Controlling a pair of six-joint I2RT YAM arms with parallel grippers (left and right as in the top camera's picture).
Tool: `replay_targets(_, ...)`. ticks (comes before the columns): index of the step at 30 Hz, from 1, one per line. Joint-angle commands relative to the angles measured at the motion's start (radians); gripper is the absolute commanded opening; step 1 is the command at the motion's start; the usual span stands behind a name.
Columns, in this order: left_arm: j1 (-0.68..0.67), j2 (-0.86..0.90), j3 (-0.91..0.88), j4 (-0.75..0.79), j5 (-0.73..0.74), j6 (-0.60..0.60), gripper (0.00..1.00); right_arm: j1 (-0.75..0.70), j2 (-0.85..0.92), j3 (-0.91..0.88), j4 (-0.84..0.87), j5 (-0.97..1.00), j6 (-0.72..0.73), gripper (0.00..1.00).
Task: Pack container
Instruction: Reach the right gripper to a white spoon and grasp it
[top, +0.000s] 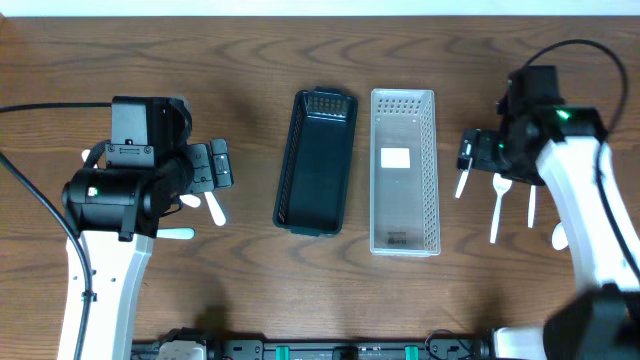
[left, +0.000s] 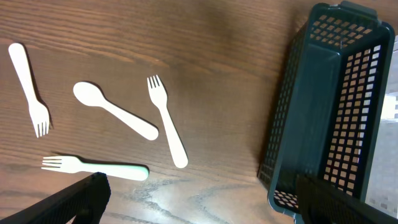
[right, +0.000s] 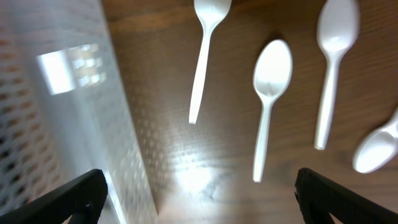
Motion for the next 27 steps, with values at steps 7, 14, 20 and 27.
replay_targets(7,-0.003,0.000,0.021,-0.031,-0.002,-0.002,0.98,-0.009,0.194,0.013,0.131,0.002,0.094,0.99)
replay_targets(14,-0.003,0.000,0.021,-0.034,-0.002,-0.002,0.98,-0.011,0.293,0.013,0.232,0.004,0.090,0.99)
replay_targets(20,-0.003,0.000,0.021,-0.035,-0.002,-0.002,0.98,-0.015,0.383,0.013,0.300,0.004,0.090,0.99)
replay_targets(27,-0.003,0.000,0.021,-0.034,-0.002,-0.002,0.98,-0.036,0.430,0.013,0.338,0.004,0.090,0.99)
